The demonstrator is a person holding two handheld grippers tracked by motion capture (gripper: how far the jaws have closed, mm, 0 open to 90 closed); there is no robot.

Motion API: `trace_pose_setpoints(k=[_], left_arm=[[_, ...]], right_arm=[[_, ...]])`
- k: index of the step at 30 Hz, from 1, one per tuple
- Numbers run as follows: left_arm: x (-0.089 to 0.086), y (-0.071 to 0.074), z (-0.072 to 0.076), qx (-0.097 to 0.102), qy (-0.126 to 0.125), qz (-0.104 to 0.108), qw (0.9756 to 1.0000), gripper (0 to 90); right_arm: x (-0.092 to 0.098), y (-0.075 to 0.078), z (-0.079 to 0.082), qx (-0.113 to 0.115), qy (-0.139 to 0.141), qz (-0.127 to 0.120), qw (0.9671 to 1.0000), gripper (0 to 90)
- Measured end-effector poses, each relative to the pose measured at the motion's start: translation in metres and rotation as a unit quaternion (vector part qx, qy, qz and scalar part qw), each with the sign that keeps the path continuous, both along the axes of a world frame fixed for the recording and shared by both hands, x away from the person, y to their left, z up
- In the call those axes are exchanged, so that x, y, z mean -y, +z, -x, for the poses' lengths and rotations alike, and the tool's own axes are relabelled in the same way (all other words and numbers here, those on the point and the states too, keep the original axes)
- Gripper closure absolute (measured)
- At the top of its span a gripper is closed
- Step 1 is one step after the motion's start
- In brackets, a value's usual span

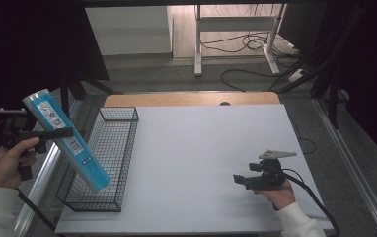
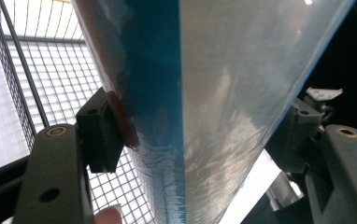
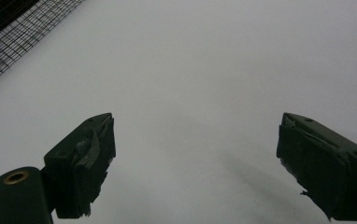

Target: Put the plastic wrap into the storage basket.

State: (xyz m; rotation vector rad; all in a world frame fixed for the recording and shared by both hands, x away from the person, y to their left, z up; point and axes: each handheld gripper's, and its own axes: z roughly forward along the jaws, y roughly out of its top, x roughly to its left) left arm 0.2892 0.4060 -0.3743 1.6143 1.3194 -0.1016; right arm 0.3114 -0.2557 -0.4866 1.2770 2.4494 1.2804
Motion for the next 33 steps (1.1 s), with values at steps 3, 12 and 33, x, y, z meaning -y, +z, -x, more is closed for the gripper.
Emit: trace_pose_setpoints(k=[3, 12, 33], left_arm=[[0.004, -0.008, -0.005, -0.013, -0.004, -0.013, 0.9998, 31.9], [0.015, -0.024, -0.019, -0.040, -0.021, -0.034, 0.9984, 31.9], [0.051, -0.051, -0.060, -0.095, 0.028, -0.069, 0.9927, 31.6]], right_arm=[[0.000, 0.000, 0.000, 0.001, 0.000, 0.000, 1.0000, 12.2], [0.001, 0.000, 0.000, 0.001, -0.002, 0.002, 1.0000, 12.2], [0.001, -0.002, -0.002, -0.005, -0.004, 0.008, 0.9999, 12.2]])
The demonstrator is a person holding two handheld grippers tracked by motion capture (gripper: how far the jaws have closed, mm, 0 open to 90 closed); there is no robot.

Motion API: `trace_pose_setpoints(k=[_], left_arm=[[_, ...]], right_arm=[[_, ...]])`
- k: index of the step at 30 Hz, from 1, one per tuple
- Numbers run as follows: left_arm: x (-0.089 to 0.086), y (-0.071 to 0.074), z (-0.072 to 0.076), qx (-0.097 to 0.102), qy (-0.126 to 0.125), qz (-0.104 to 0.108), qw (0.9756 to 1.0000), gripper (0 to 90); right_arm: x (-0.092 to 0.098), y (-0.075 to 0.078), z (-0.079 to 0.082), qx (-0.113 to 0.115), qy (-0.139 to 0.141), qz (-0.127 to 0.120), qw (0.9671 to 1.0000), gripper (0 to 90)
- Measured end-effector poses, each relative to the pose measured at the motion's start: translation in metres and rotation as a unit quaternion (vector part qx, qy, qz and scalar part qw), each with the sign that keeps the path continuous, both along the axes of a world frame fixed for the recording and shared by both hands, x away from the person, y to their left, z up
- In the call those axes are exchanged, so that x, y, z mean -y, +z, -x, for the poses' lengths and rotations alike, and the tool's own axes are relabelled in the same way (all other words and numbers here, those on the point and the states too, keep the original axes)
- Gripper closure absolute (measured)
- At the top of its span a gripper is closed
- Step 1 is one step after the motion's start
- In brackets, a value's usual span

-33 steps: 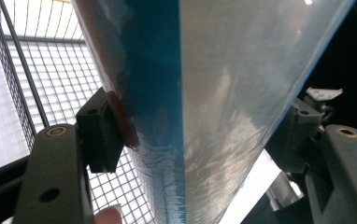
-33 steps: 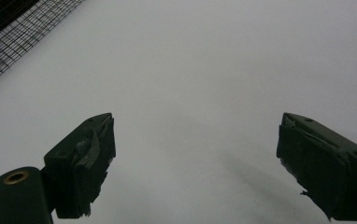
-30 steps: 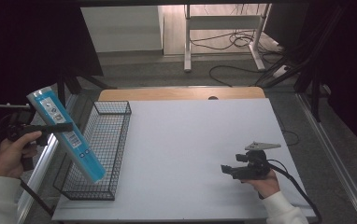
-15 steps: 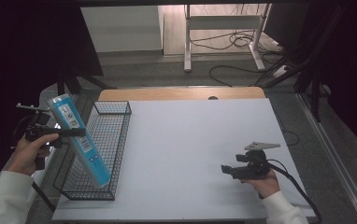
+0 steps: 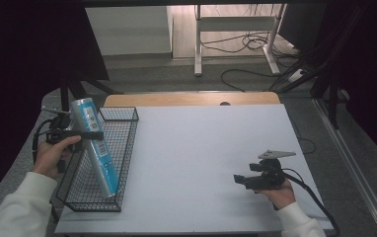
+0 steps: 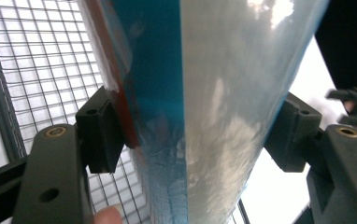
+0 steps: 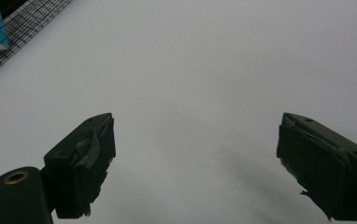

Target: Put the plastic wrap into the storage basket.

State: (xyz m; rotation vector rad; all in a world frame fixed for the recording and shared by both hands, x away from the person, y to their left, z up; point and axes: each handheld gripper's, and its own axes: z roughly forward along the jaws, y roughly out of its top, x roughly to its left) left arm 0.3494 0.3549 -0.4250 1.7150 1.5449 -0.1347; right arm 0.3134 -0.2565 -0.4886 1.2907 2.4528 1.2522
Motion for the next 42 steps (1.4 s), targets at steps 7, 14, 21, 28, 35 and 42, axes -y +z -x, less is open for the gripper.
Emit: trace_pose_setpoints(k=[7, 14, 21, 28, 35, 42], left_arm=[[0.022, -0.009, -0.023, -0.020, 0.022, -0.029, 0.9991, 31.3], [0.037, -0.022, -0.040, -0.043, 0.045, -0.053, 0.9967, 31.1], [0.046, -0.036, -0.051, -0.066, 0.059, -0.079, 0.9929, 30.4], [0.051, -0.051, -0.060, -0.082, 0.071, -0.101, 0.9890, 29.5], [0.048, -0.033, -0.050, -0.030, 0.063, -0.073, 0.9950, 20.3], [0.055, -0.016, -0.020, 0.033, 0.018, -0.074, 0.9966, 18.0]], right_arm=[[0.001, 0.000, 0.000, 0.000, -0.001, 0.003, 1.0000, 12.2], [0.004, -0.001, -0.001, -0.002, -0.007, -0.001, 1.0000, 12.2], [0.005, -0.001, -0.002, -0.002, -0.008, -0.002, 1.0000, 12.2], [0.005, -0.002, -0.002, -0.004, -0.008, -0.001, 1.0000, 12.2], [0.006, -0.001, -0.002, -0.004, -0.009, -0.004, 0.9999, 12.2], [0.007, 0.001, -0.001, 0.001, -0.006, -0.008, 0.9999, 12.2]])
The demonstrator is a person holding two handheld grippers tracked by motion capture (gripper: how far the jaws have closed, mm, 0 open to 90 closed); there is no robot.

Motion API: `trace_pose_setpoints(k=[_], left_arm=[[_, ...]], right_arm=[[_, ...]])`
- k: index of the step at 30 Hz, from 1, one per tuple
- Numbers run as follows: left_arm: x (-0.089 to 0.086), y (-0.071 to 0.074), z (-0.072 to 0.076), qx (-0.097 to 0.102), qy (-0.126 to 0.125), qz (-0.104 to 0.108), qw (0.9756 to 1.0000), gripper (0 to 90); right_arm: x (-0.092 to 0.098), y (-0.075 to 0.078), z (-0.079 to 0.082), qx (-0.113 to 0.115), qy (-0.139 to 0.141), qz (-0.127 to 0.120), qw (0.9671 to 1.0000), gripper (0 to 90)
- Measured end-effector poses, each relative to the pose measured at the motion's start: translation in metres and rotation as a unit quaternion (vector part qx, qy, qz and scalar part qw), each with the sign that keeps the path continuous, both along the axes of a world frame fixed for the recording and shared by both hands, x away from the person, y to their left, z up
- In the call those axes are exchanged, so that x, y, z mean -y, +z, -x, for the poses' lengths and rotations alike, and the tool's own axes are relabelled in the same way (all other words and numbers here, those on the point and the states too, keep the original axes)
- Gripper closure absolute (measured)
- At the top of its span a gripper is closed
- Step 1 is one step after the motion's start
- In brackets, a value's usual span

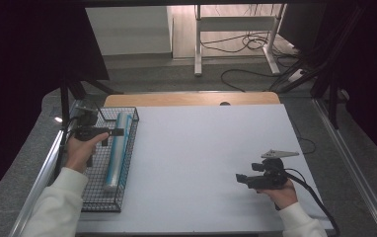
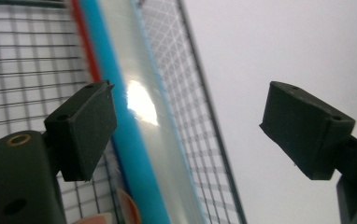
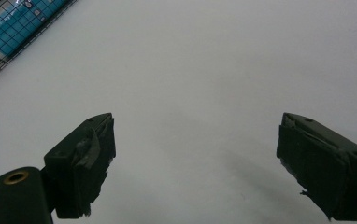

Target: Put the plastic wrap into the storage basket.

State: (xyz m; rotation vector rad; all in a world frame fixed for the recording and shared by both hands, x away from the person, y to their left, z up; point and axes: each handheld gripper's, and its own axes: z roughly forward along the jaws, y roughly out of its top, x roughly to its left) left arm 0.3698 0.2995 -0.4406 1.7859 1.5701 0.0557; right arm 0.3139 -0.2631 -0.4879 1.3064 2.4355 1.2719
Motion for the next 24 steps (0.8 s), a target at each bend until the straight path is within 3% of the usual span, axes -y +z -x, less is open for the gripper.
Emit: trace_pose_setpoints(k=[4, 10, 12, 18, 24], left_arm=[[0.012, 0.009, 0.029, 0.048, -0.049, -0.011, 0.9976, 19.8], [0.038, 0.009, 0.072, 0.097, -0.120, -0.032, 0.9875, 20.0], [0.046, 0.004, 0.083, 0.101, -0.138, -0.024, 0.9849, 20.2], [0.057, -0.008, 0.101, 0.106, -0.156, -0.018, 0.9818, 20.1], [0.064, -0.015, 0.110, 0.113, -0.157, -0.055, 0.9797, 20.6]], right_arm=[[0.000, 0.001, 0.001, 0.007, 0.003, 0.000, 1.0000, 12.2], [0.000, 0.004, 0.004, 0.027, 0.010, 0.001, 0.9996, 12.2], [0.000, 0.005, 0.006, 0.038, 0.014, 0.001, 0.9992, 12.2], [-0.001, 0.005, 0.012, 0.066, 0.025, 0.031, 0.9971, 12.5], [-0.002, 0.003, 0.014, 0.074, 0.033, 0.047, 0.9956, 12.5]])
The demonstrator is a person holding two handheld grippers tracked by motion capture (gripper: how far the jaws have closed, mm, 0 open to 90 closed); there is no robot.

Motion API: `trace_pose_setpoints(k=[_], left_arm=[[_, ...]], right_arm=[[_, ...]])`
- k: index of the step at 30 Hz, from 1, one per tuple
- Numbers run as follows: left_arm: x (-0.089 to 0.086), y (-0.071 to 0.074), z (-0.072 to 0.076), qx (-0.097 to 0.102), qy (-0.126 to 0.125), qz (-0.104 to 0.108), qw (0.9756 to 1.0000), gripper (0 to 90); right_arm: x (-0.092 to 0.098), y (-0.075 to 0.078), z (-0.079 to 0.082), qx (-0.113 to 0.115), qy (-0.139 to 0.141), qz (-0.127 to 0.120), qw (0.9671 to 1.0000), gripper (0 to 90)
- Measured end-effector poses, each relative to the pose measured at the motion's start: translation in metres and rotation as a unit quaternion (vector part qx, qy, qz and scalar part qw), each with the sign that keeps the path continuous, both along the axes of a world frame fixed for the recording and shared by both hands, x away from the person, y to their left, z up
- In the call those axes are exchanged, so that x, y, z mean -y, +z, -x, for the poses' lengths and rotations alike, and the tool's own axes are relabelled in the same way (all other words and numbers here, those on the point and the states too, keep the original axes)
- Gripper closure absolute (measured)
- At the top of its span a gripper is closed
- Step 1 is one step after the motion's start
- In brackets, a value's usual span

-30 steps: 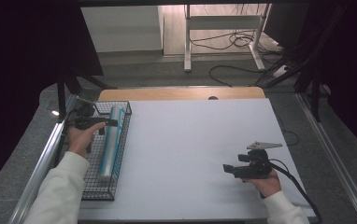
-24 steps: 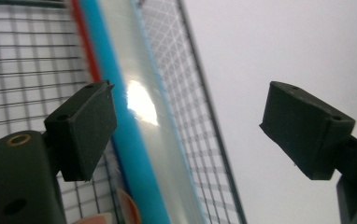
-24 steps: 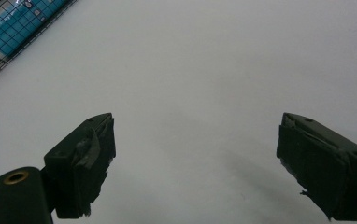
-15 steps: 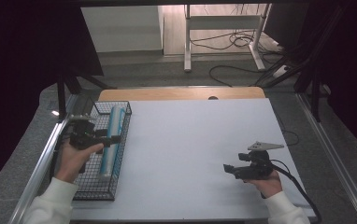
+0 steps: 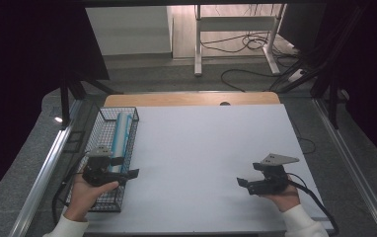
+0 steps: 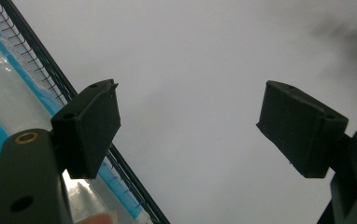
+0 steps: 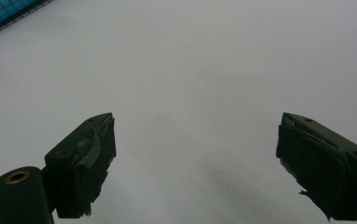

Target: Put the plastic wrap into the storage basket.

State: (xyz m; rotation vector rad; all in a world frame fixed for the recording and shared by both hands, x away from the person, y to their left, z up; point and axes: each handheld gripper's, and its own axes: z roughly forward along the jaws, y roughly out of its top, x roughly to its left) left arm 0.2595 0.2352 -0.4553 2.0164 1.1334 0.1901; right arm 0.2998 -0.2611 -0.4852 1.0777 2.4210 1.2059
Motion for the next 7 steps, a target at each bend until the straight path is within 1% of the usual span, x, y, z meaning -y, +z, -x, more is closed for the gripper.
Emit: trace_pose_setpoints(k=[1, 2, 5, 7], left_arm=[[0.0015, -0.0012, 0.0001, 0.002, 0.000, -0.008, 1.0000, 20.6], [0.0022, -0.0019, 0.0000, 0.004, 0.001, -0.011, 0.9999, 20.6], [0.0031, -0.0028, -0.0010, 0.003, -0.001, -0.008, 1.0000, 20.6], [0.0035, -0.0037, -0.0011, 0.005, 0.000, -0.012, 0.9999, 20.6]], right_arm=[[-0.0002, -0.0003, -0.0002, 0.000, 0.000, 0.001, 1.0000, 12.5], [-0.0004, -0.0009, -0.0003, 0.000, 0.001, 0.005, 1.0000, 12.5], [-0.0008, -0.0012, 0.0004, 0.003, 0.001, 0.011, 0.9999, 12.5], [-0.0006, -0.0011, 0.0003, 0.004, 0.001, 0.011, 0.9999, 12.5]])
